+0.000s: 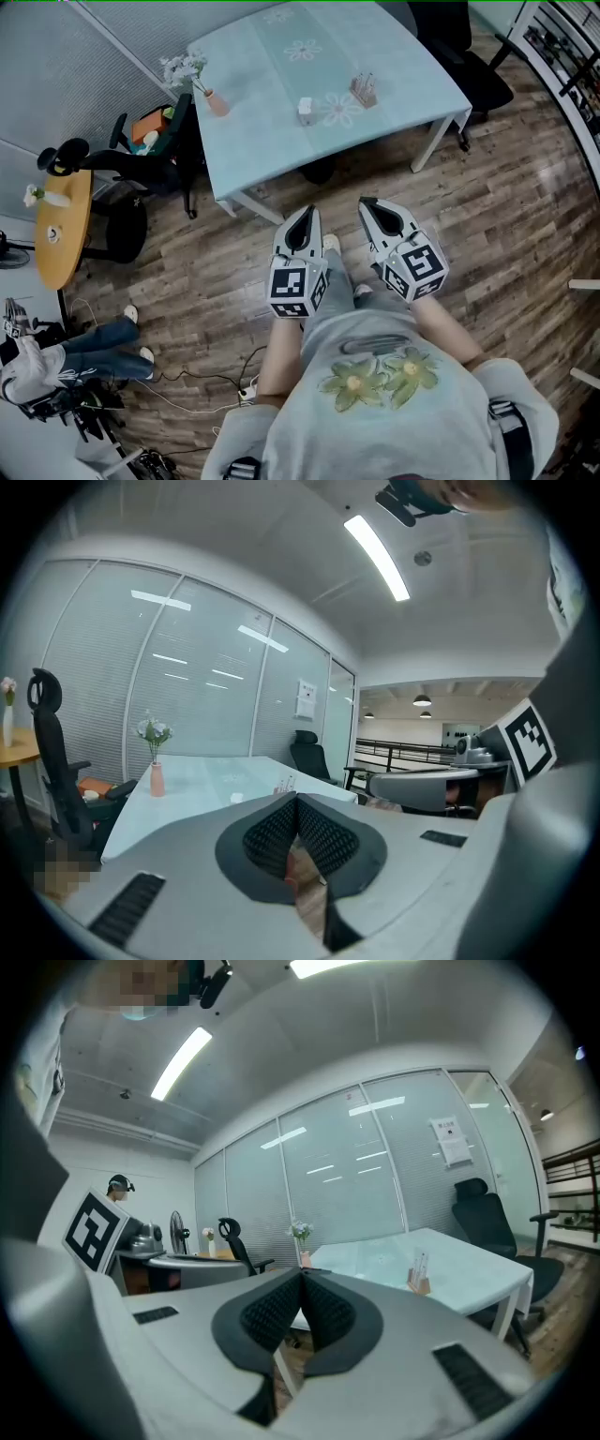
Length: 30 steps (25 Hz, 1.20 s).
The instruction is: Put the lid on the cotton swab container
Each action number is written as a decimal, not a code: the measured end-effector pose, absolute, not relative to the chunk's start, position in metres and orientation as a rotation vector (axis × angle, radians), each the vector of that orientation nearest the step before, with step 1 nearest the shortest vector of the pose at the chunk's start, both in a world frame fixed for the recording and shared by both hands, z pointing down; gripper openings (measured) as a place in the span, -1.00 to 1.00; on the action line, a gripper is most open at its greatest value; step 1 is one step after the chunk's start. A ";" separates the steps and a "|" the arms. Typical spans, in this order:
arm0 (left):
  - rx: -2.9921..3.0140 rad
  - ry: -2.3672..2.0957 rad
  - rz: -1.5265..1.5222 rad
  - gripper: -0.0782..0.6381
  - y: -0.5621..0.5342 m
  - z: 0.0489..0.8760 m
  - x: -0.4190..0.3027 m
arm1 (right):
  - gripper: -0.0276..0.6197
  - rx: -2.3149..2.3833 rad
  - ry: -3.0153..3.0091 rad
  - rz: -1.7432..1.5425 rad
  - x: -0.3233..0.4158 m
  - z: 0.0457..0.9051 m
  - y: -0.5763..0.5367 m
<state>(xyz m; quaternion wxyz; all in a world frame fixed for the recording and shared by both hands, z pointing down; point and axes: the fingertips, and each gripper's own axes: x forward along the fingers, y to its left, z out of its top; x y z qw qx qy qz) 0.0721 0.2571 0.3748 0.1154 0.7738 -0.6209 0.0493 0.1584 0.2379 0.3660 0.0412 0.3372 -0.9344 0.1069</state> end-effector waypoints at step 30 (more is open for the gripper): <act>2.385 -1.712 0.228 -0.78 0.030 0.386 -0.051 | -0.70 1.247 -2.770 0.301 0.072 0.372 0.009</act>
